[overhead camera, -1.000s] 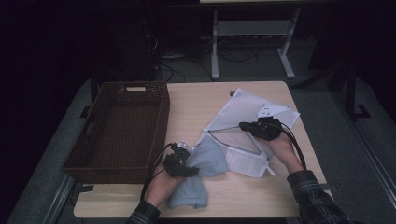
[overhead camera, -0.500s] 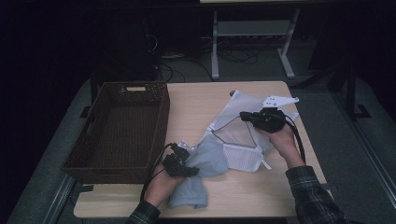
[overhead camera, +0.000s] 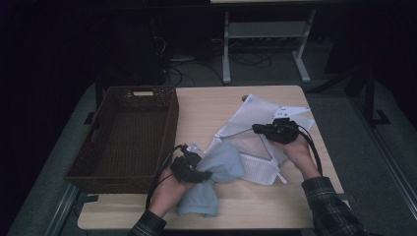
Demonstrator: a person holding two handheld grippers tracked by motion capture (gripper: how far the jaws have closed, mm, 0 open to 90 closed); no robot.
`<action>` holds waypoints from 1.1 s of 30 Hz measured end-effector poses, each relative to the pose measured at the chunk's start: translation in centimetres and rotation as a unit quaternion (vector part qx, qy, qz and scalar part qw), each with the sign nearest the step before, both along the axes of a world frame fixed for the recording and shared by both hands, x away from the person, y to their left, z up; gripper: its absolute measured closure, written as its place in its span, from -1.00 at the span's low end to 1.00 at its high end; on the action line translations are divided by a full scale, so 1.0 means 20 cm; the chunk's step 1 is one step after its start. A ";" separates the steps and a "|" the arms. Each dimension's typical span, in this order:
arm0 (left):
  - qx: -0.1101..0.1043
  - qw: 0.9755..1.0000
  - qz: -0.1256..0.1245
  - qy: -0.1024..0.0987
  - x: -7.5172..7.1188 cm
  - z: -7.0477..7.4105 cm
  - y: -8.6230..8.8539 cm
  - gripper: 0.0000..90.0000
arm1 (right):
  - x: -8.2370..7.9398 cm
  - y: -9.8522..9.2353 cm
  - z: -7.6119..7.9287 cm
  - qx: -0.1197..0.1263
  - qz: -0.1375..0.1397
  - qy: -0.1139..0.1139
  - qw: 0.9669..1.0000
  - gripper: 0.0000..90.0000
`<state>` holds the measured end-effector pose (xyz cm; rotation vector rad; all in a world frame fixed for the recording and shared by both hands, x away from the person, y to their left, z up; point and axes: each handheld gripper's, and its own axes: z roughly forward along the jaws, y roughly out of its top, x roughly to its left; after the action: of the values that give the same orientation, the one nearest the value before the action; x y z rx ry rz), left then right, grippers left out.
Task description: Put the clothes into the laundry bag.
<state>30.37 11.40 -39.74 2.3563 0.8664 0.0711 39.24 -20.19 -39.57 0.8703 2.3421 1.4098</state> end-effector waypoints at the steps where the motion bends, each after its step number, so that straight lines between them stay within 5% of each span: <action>1: 0.001 1.000 -0.003 -0.002 0.00 0.01 -0.01 0.56 | 0.00 0.00 0.00 -0.001 0.001 0.000 1.000 0.97; 15: 0.014 0.998 -0.048 -0.030 0.06 0.13 -0.17 0.56 | -0.01 -0.01 0.02 0.006 0.005 -0.005 1.000 0.98; 26: 0.035 0.997 -0.062 -0.027 0.13 0.09 -0.27 0.56 | -0.04 -0.01 0.05 0.012 0.016 -0.007 1.000 0.98; 33: 0.043 0.998 -0.047 -0.023 0.19 0.05 -0.29 0.56 | -0.06 0.00 0.05 0.010 0.026 -0.006 1.000 0.98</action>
<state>34.17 5.60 -38.70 2.4628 0.7447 0.1256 38.00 -20.12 -38.51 0.8105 2.3608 1.4575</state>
